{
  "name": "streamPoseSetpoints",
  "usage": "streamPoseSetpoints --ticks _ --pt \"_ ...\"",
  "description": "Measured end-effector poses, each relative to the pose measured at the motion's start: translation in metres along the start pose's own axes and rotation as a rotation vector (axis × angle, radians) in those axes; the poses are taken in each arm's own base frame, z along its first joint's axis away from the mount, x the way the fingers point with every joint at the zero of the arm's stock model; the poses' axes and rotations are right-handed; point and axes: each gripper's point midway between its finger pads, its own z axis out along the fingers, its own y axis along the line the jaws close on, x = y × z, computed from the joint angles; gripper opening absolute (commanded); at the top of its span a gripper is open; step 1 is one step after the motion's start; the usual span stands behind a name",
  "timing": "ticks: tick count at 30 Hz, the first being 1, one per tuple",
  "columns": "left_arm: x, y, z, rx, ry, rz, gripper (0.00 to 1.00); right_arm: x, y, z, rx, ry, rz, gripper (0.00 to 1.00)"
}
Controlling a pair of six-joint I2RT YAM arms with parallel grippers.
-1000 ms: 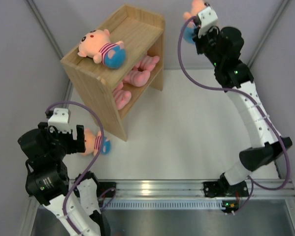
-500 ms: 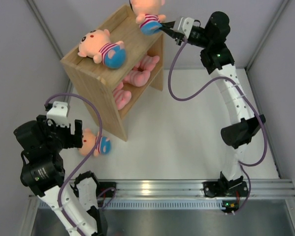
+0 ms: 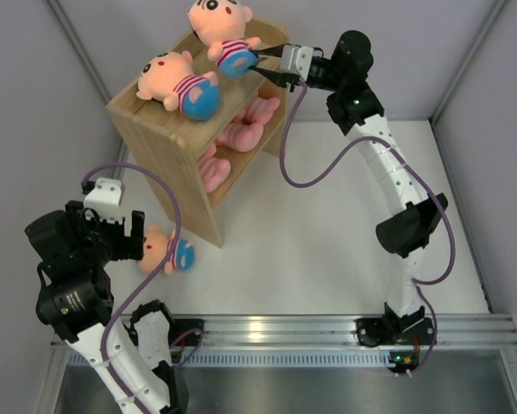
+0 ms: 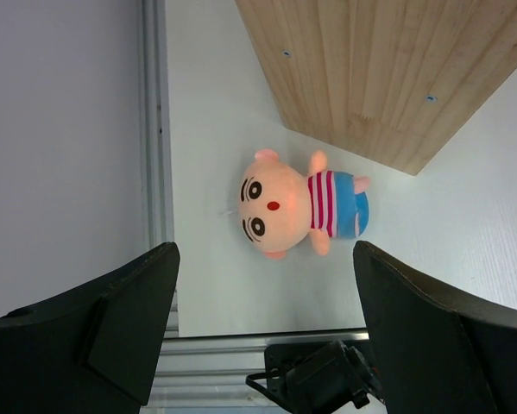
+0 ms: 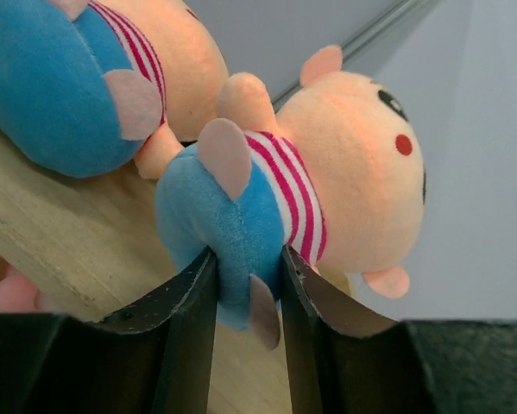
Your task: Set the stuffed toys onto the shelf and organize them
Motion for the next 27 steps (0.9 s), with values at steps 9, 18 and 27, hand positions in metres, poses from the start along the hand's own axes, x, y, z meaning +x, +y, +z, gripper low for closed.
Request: streamPoseSetpoints --ticks 9,18,27 --pt "0.007 -0.001 0.005 0.012 0.022 -0.008 0.88 0.003 -0.002 0.003 0.019 0.003 -0.011 0.76" --pt "0.014 -0.003 0.008 0.019 0.035 -0.008 0.88 0.008 -0.024 -0.005 0.244 0.001 0.298 0.9" --pt "0.014 -0.003 0.008 0.02 0.034 -0.008 0.88 -0.04 -0.064 -0.026 0.566 -0.18 0.885 0.92"
